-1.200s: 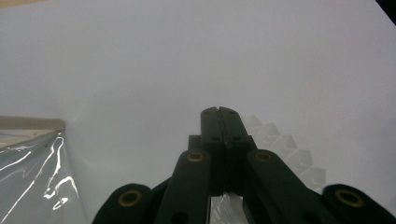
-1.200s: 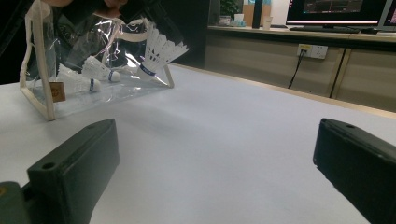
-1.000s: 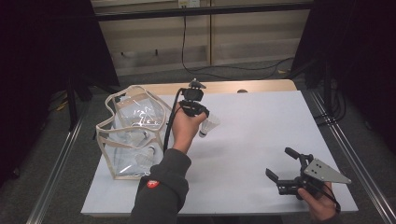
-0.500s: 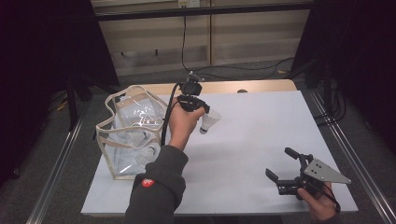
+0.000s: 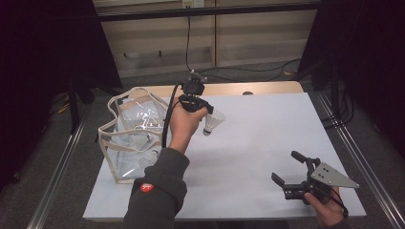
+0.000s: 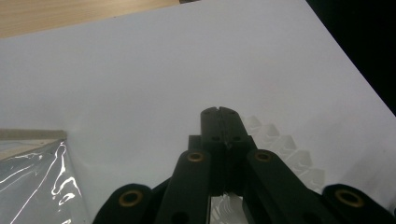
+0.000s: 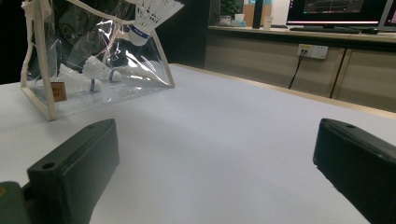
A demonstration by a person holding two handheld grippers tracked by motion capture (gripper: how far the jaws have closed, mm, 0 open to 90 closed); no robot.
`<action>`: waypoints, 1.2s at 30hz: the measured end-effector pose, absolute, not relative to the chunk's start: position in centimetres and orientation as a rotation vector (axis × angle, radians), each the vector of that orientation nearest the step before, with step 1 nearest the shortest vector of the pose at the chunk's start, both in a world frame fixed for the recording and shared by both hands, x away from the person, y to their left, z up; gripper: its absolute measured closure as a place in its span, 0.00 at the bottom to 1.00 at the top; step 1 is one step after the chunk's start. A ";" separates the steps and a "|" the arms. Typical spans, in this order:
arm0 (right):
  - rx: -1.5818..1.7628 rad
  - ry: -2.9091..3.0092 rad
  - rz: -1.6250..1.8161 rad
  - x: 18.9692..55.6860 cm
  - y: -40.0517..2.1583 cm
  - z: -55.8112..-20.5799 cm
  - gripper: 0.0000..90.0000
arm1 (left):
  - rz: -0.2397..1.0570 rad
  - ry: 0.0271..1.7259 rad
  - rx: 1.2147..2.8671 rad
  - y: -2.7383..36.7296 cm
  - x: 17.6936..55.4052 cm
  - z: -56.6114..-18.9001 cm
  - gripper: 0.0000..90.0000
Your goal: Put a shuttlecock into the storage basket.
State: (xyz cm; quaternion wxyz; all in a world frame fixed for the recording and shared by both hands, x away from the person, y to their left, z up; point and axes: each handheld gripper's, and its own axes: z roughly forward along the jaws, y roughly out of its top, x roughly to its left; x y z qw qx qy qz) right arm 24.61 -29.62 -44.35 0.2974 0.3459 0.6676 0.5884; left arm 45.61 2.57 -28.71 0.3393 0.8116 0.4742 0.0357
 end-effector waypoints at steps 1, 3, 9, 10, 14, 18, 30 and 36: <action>0.921 1.774 1.564 24.6 -29.6 -44.3 0.00 | 0.095 1.235 2.113 2.6 45.6 -28.6 1.00; 0.921 1.778 1.564 24.6 -29.6 -44.3 0.00 | 0.096 1.234 2.110 2.7 45.5 -28.4 1.00; 0.917 1.777 1.558 24.6 -29.6 -44.3 0.00 | 0.097 1.225 2.110 2.9 45.4 -28.0 1.00; 0.918 1.777 1.558 24.6 -29.6 -44.3 0.00 | 0.093 1.223 2.108 2.9 45.4 -28.0 1.00; 0.919 1.778 1.562 24.6 -29.6 -44.3 0.00 | 0.094 1.226 2.107 2.9 45.4 -27.9 1.00; 0.918 1.777 1.562 24.6 -29.6 -44.3 0.00 | 0.082 1.225 2.102 3.1 45.4 -27.7 1.00; 0.920 1.777 1.558 24.6 -29.6 -44.3 0.00 | 0.076 1.225 2.094 3.6 45.3 -27.1 1.00; 0.918 1.780 1.557 24.6 -29.6 -44.4 0.00 | 0.072 1.223 2.091 3.8 45.2 -26.8 1.00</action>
